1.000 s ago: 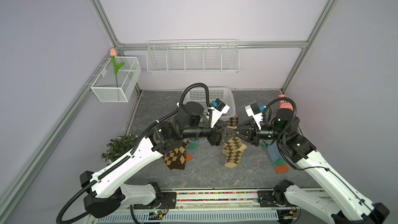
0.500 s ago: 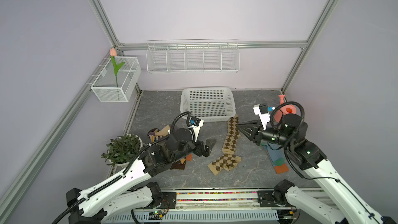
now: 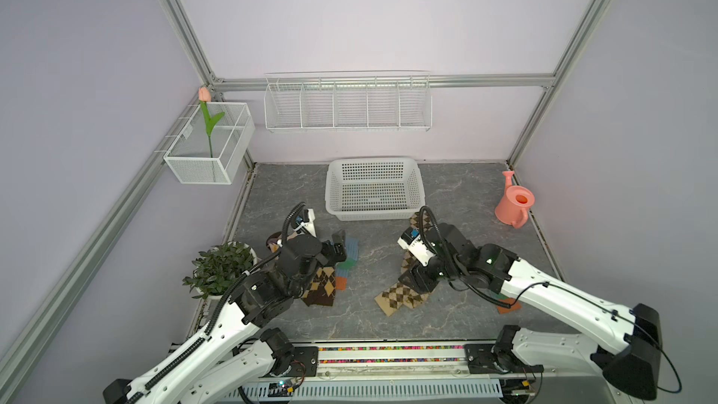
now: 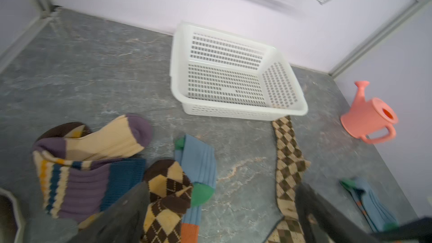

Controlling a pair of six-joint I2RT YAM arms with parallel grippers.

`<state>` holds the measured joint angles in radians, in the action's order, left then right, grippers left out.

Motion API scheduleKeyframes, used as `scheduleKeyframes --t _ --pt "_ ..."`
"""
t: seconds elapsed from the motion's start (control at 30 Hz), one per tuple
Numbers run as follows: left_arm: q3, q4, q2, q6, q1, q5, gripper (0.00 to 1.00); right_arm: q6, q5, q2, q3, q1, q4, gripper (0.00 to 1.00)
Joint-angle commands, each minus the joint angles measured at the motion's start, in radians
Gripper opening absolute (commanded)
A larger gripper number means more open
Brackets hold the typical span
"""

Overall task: Place the socks together as a pair
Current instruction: Flatten out the sock at the center of the board.

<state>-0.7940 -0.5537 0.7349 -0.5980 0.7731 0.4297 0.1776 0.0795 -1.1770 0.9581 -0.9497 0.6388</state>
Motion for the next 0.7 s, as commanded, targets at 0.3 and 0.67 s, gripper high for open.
scheduleKeyframes --t 0.3,0.67 --pt "0.208 0.129 -0.017 -0.092 -0.340 -0.383 0.97 -0.046 -0.199 -0.224 -0.040 -0.267 -0.077 0.53" --pt "0.273 0.178 -0.008 -0.072 -0.430 -0.470 0.97 -0.045 -0.125 -0.392 -0.068 -0.288 -0.202 0.51"
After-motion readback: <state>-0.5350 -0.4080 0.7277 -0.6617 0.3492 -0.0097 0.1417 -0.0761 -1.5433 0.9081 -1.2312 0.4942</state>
